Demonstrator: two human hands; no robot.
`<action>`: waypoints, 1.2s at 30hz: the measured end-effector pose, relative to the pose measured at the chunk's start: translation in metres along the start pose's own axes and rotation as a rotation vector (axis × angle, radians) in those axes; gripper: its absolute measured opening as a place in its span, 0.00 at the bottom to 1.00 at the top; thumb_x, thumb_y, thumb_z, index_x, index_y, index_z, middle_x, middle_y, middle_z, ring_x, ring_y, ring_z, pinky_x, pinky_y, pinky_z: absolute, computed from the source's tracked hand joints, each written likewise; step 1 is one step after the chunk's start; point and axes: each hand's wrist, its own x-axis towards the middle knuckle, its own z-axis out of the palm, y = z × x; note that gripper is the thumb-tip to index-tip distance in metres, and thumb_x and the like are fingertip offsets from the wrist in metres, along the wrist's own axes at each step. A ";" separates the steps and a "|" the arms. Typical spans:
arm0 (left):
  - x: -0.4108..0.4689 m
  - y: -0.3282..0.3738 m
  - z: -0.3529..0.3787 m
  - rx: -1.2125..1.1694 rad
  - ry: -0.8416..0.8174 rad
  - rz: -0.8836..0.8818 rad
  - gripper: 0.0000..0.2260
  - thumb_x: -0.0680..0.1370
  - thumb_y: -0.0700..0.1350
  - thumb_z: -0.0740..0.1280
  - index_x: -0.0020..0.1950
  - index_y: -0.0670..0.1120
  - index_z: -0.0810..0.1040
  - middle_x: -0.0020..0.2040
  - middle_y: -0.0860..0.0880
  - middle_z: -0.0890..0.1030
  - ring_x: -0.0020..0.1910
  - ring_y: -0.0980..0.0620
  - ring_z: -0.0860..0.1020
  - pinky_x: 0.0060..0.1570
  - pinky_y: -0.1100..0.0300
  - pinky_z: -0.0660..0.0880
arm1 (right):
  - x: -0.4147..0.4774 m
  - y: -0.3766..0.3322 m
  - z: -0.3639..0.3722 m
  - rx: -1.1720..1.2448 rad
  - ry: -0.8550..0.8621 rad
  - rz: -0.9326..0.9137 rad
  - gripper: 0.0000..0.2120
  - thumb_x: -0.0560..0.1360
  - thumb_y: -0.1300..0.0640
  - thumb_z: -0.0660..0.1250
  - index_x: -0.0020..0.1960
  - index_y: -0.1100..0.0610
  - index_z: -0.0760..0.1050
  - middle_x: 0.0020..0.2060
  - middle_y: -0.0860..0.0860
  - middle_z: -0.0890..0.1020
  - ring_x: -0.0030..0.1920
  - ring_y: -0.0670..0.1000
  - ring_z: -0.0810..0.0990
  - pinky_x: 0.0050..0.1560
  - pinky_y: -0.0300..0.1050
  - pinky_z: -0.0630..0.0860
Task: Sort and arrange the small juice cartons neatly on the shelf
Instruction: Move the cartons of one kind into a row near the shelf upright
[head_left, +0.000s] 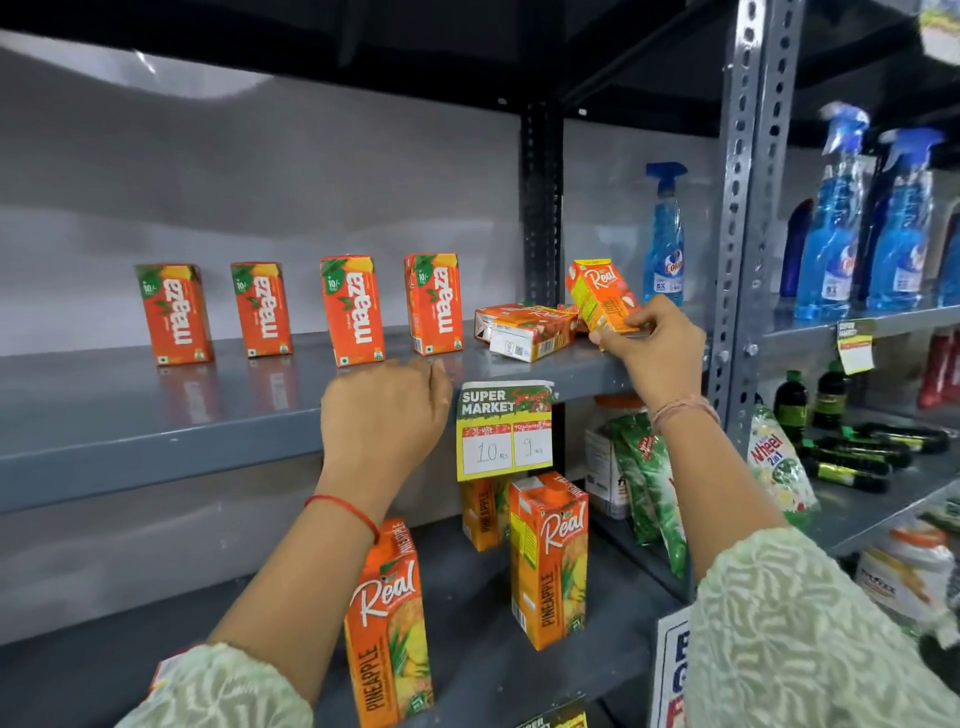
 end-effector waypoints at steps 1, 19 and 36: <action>0.000 0.000 0.002 0.011 0.015 0.008 0.20 0.75 0.48 0.57 0.24 0.43 0.73 0.18 0.46 0.71 0.15 0.46 0.69 0.24 0.66 0.60 | -0.002 0.001 0.001 -0.002 0.024 -0.019 0.15 0.65 0.53 0.76 0.42 0.60 0.73 0.43 0.53 0.76 0.45 0.51 0.73 0.46 0.46 0.71; -0.019 -0.041 -0.030 0.061 -0.083 0.070 0.23 0.78 0.50 0.53 0.30 0.42 0.77 0.25 0.45 0.77 0.21 0.46 0.74 0.25 0.65 0.61 | -0.018 -0.056 0.001 0.378 -0.162 0.038 0.20 0.67 0.64 0.74 0.57 0.60 0.73 0.55 0.57 0.81 0.54 0.54 0.80 0.56 0.53 0.79; -0.122 -0.340 -0.172 0.306 0.026 -0.119 0.19 0.77 0.45 0.56 0.31 0.39 0.77 0.27 0.41 0.78 0.25 0.40 0.76 0.27 0.57 0.70 | -0.178 -0.311 0.204 0.718 -0.842 0.115 0.19 0.63 0.68 0.76 0.47 0.58 0.71 0.43 0.53 0.80 0.44 0.52 0.79 0.34 0.39 0.76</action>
